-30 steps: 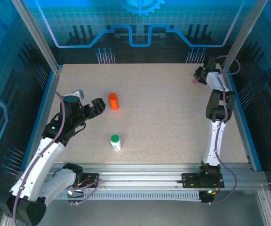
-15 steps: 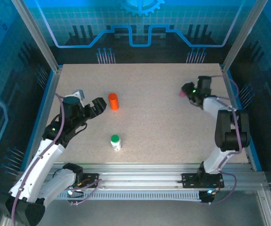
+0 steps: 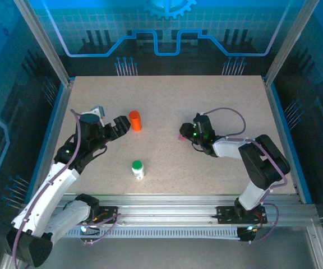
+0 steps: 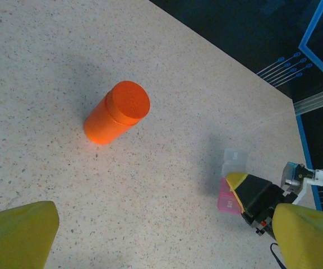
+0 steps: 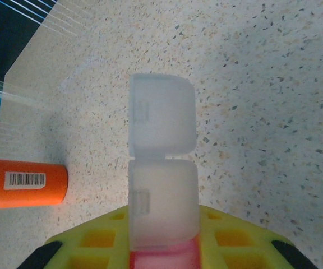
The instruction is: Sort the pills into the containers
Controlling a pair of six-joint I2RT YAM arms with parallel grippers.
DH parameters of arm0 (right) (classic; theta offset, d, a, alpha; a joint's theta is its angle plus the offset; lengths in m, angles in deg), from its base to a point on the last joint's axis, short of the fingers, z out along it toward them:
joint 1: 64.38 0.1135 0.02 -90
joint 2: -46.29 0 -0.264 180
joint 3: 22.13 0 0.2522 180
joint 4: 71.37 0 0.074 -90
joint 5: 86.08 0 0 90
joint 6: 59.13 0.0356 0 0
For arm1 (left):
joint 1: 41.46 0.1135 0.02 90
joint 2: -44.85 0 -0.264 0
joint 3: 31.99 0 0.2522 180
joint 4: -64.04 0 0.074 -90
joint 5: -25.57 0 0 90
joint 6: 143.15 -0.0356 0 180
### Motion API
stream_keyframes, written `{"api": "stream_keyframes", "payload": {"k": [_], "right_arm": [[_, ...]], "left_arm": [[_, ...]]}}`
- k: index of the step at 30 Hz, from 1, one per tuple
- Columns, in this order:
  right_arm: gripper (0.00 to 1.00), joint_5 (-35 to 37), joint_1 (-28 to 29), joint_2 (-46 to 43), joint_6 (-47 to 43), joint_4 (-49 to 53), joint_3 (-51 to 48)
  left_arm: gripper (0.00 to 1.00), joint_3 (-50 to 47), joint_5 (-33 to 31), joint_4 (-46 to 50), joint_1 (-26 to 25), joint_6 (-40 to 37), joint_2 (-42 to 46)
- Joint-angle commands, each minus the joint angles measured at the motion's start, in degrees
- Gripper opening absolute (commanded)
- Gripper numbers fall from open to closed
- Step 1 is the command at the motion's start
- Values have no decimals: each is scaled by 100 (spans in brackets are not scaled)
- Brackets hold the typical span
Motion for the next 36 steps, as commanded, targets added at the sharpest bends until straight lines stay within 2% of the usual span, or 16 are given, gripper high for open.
{"api": "stream_keyframes", "payload": {"k": [1,8,14,19,23,27,30,36], "right_arm": [[24,464,159,300,201,-494,243],[29,802,421,474,491,-755,34],[45,857,472,413,720,-936,-407],[45,876,441,200,798,-1074,-857],[43,674,362,-129,469,-897,-1008],[42,514,311,-727,-468,309,-568],[41,640,289,-1112,-1240,1423,-45],[46,665,216,-512,-2717,3481,1938]], "left_arm": [[99,31,-121,-131,-140,95,-132],[99,91,-299,-156,-370,-54,-451],[99,195,-537,-98,-593,-213,-702],[99,273,-728,-32,-751,-299,-837],[99,311,-832,-1,-841,-351,-885],[99,421,-768,54,-895,-481,-1042],[91,640,-611,192,-944,-669,-1326],[89,829,-847,333,-1000,-813,-1477]]}}
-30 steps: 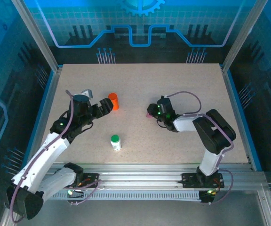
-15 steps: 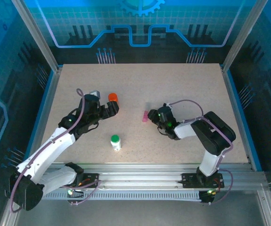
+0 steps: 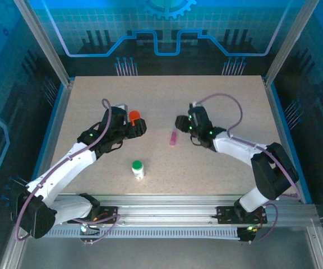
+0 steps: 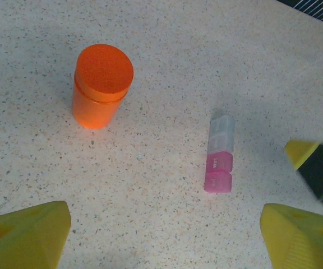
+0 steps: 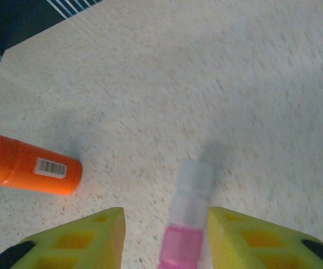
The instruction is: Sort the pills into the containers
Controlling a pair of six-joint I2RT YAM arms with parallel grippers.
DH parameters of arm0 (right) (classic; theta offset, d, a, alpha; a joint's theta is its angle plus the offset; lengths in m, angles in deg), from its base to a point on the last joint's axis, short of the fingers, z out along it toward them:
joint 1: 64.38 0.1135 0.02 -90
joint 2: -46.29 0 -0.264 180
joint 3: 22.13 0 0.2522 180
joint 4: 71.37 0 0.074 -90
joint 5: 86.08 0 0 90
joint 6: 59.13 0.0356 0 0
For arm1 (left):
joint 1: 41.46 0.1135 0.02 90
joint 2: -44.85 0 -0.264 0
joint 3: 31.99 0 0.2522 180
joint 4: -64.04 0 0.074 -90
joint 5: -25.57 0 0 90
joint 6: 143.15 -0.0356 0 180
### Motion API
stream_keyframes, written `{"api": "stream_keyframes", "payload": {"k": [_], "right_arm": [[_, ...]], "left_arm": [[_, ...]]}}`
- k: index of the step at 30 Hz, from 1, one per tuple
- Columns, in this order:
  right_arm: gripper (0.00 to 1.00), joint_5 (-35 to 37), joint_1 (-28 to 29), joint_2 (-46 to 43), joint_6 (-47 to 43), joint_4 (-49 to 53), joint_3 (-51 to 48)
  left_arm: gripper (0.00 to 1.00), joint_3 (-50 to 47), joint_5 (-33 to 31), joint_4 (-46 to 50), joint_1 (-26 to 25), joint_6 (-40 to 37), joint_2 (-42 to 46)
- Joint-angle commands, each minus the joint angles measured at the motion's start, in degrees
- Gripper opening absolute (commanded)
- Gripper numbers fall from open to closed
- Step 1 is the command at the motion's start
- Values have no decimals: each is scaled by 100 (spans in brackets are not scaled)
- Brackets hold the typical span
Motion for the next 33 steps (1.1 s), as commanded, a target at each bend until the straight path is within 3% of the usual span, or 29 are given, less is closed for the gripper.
{"api": "stream_keyframes", "payload": {"k": [1,5,13,33], "right_arm": [[47,121,-59,464,-1119,1646,968],[51,224,-46,1261,-1332,2646,2161],[48,1302,174,2740,-1194,4978,4347],[49,909,521,3402,-536,5433,4835]], "left_arm": [[89,200,-212,202,-45,-247,55],[89,206,-269,268,-46,-310,99],[90,-56,-273,152,-53,-338,147],[92,-679,32,-339,-54,-263,418]]}}
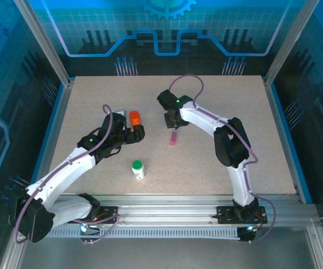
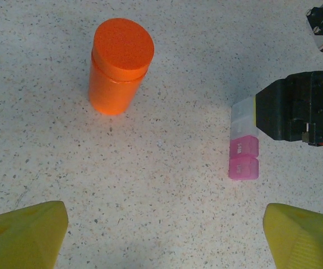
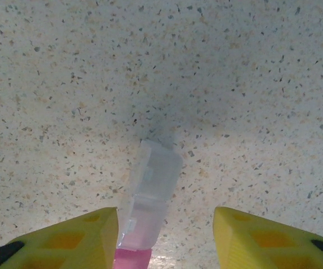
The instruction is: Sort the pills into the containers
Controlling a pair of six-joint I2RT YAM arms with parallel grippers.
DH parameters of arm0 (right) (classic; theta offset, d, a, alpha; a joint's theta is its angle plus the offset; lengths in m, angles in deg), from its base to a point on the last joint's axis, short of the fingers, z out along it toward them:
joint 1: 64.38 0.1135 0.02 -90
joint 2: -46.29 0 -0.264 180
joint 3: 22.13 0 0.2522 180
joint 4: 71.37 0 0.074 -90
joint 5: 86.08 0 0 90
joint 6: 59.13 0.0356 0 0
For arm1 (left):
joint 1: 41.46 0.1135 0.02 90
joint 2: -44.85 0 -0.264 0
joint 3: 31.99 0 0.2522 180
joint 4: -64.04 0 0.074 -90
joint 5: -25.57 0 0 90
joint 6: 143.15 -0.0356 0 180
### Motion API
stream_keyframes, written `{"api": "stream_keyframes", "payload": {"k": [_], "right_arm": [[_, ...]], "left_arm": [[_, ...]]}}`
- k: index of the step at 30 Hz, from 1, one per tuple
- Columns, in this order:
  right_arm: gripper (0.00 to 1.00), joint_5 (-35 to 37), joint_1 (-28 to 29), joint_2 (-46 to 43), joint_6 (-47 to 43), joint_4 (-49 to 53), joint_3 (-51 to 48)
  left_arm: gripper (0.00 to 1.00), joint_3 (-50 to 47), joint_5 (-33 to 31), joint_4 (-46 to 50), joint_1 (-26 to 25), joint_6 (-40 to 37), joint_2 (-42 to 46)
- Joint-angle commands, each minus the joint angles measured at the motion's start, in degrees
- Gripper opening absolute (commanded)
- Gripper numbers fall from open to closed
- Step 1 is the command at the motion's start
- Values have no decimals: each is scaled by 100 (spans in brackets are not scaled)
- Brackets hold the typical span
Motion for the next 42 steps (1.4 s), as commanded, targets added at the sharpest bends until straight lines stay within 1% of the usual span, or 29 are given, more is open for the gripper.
{"api": "stream_keyframes", "payload": {"k": [1,5,9,17,20,25,27,29,32,37,39,42], "right_arm": [[49,-179,75,162,319,138,131],[48,-339,66,236,470,71,68],[44,-365,69,246,516,31,-11],[43,-505,-18,352,567,-44,-125],[42,-603,-50,255,628,-251,-345],[32,-1064,-246,-69,908,-833,-998],[30,-1103,-306,-294,1020,-1104,-1314],[27,-1166,-365,-536,1109,-1366,-1634],[19,-1351,-458,-916,1259,-1809,-2108],[20,-1734,-511,-1440,1440,-2357,-2701],[20,-2161,-546,-1556,1579,-2751,-2955],[25,-2819,-560,-1668,1965,-3764,-3533]], "left_arm": [[92,-76,154,-142,-43,-45,128],[92,-109,196,-147,-43,-49,159],[92,-155,205,-156,-49,-36,200],[92,-189,234,-186,-56,-12,222],[92,-199,236,-183,-56,-10,218],[92,-199,235,-188,-59,-18,211],[92,-198,239,-188,-66,-18,200],[92,-191,237,-193,-73,-19,194],[92,-179,235,-194,-77,-18,163],[92,-132,231,-175,-104,-12,96],[92,-120,222,-174,-118,-5,85],[92,-102,196,-170,-134,4,65]]}}
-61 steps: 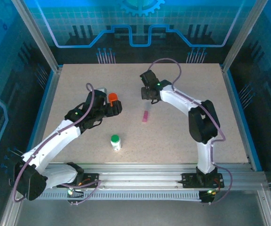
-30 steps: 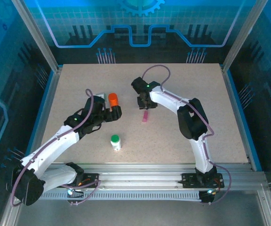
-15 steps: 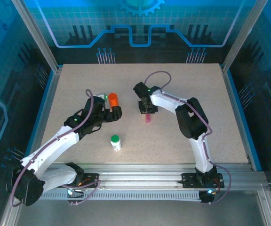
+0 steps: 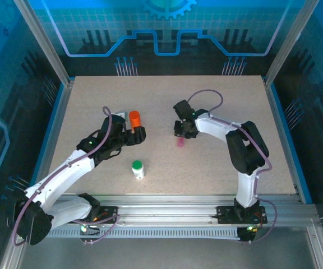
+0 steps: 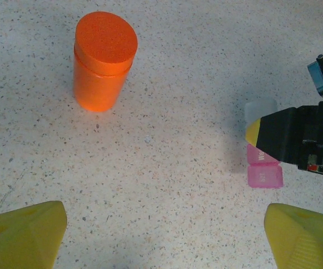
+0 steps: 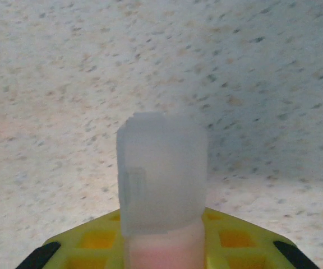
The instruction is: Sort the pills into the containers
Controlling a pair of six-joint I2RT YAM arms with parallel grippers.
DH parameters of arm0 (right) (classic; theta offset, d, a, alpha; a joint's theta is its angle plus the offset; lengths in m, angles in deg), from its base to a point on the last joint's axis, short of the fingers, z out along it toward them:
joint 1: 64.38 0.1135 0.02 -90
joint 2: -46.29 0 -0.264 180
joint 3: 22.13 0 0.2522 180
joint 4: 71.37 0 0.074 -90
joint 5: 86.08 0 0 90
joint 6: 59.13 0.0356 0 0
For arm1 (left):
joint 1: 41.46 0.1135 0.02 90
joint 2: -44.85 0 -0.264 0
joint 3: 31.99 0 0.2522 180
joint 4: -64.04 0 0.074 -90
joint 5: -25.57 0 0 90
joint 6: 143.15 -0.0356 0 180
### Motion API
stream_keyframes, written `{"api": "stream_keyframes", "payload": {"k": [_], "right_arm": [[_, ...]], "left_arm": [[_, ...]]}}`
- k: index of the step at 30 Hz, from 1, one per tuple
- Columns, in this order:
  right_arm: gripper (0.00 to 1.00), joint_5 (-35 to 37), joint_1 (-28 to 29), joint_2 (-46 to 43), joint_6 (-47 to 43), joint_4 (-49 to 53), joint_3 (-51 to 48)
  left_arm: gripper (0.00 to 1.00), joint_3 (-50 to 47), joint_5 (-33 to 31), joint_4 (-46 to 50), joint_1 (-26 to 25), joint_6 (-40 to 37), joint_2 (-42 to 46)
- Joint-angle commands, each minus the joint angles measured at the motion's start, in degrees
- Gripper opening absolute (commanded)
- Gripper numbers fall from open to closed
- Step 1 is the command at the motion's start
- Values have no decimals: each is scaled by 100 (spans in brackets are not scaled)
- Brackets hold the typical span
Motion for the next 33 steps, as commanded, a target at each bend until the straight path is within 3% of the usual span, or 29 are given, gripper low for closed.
{"api": "stream_keyframes", "payload": {"k": [1,3,8,11,19,24,33], "right_arm": [[26,-933,-47,-139,623,-1395,-606],[26,-1076,7,-77,835,-1965,-853],[26,-635,177,-100,1289,-3210,-1562],[33,-444,171,-141,1434,-3822,-1893],[44,-247,-16,-209,1293,-3711,-2127],[38,-86,-152,-368,1221,-3243,-2127],[43,101,-277,-700,799,-2691,-2127]], "left_arm": [[92,20,31,-38,-62,6,-42],[92,41,38,-34,-71,6,-82],[89,159,93,0,-258,-170,-242],[89,286,-158,136,-516,-362,-412],[86,497,-365,230,-702,-424,-814],[85,802,-392,322,-858,-416,-1353],[84,1108,-594,323,-1131,-359,-1745]]}}
